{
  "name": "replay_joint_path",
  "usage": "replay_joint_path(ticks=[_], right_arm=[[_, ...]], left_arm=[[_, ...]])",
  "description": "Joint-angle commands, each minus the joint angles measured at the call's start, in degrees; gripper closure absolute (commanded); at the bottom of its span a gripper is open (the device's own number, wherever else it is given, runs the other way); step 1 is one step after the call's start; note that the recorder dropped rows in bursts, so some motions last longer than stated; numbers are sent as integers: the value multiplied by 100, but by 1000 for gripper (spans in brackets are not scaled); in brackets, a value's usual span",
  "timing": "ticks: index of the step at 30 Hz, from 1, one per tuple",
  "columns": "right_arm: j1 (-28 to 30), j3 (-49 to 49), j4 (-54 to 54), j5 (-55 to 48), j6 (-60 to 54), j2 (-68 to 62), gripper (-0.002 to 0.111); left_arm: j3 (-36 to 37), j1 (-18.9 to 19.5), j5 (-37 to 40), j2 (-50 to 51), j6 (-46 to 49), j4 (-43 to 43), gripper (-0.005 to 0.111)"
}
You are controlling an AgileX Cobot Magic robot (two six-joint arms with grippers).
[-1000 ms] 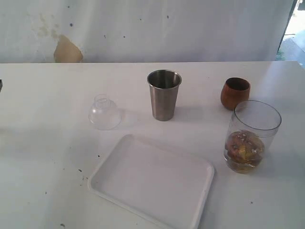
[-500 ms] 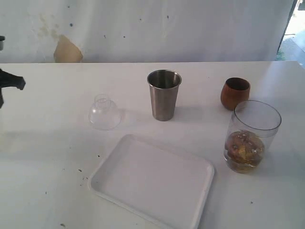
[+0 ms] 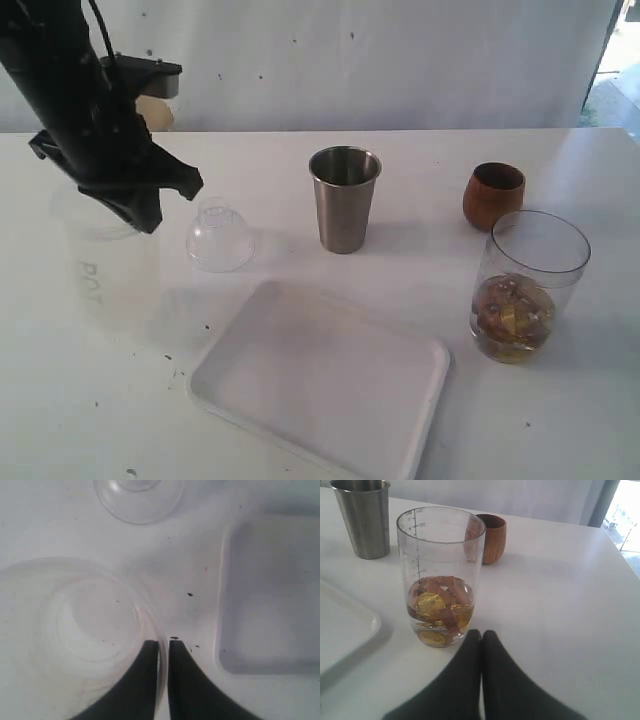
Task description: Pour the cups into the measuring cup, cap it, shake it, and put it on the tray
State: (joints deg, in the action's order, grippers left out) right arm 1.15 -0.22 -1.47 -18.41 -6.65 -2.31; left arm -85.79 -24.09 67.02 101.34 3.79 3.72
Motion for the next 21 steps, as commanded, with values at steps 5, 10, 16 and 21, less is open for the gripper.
replay_joint_path(ticks=[5,10,16,21], right_arm=[[-9,22,-26,65,-22,-21,108],[-9,22,-26,65,-22,-21,108],[-9,22,-26,65,-22,-21,108],[-9,22,-26,65,-22,-21,108]], left_arm=[[183,-324,-165,-272,-379,-176,107],[183,-324,244,-340,-897,-1445,95],[183,-229,-11,-490,-910,-1409,94],[183,-118,-416,-526,-899,-1335,96]])
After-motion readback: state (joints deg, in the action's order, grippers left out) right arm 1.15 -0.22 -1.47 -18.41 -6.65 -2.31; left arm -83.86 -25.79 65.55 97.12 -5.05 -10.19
